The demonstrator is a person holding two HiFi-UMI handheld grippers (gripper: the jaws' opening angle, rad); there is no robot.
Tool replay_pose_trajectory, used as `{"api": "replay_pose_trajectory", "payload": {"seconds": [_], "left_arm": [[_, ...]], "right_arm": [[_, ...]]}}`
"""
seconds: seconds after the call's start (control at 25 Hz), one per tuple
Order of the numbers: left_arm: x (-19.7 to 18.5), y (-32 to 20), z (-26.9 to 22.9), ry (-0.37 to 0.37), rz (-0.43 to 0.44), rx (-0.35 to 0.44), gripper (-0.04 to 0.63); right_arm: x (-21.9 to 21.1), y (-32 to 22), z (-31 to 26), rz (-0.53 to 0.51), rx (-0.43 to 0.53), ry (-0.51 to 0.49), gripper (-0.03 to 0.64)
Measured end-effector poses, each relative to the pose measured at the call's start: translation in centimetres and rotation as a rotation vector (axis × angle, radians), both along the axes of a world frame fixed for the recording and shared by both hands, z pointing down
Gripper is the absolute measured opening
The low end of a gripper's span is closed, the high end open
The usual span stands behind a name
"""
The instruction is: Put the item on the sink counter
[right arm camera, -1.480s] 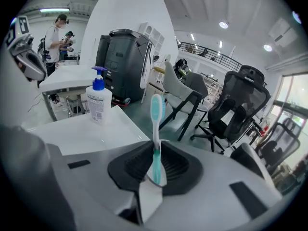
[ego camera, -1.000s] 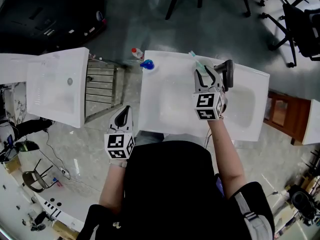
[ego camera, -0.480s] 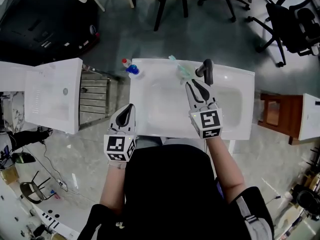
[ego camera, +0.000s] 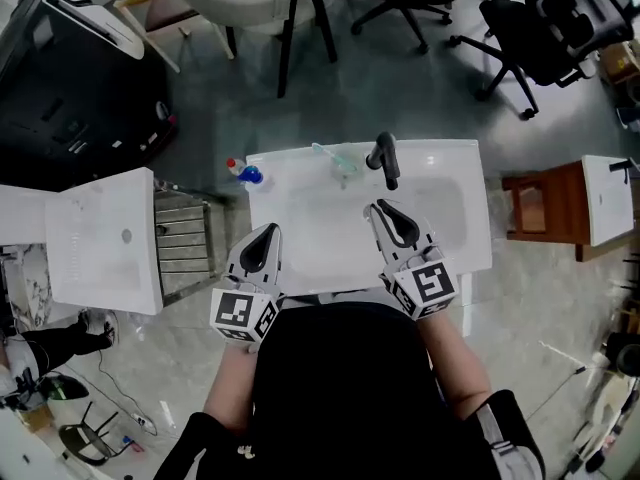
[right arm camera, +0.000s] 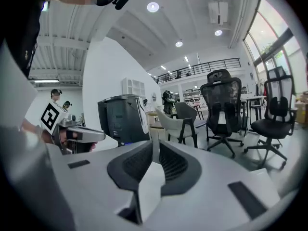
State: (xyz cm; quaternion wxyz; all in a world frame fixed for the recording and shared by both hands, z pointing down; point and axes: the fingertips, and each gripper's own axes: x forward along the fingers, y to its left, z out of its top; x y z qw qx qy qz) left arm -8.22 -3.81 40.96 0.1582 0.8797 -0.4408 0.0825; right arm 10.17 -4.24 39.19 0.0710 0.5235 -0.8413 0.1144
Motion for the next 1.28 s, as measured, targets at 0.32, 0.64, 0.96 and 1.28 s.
{"api": "replay_pose_trajectory", "payload": {"seconds": [0.32, 0.64, 0.96, 1.28], "left_arm": [[1.8, -0.1, -1.0, 0.044, 0.153, 0.032, 0.021], [1.9, 0.2, -0.5, 0.021, 0.237, 0.032, 0.021], [1.0, 0.4, 0.2, 0.012, 0.250, 0.022, 0.021], [-0.2, 0.6, 0.6, 0.014, 0.230, 0.003, 0.021]], "right_arm": [[-0.2, 3.1, -1.4, 0.070, 0.035, -0.001, 0.060], [-1.1, 5.1, -1.7, 0.107, 0.045, 0.016, 0.060], [-1.5, 5.7, -1.2, 0.156, 0.023, -0.015, 0.060], [-1.9, 6.1, -1.7, 0.156, 0.033, 0.023, 0.054]]}}
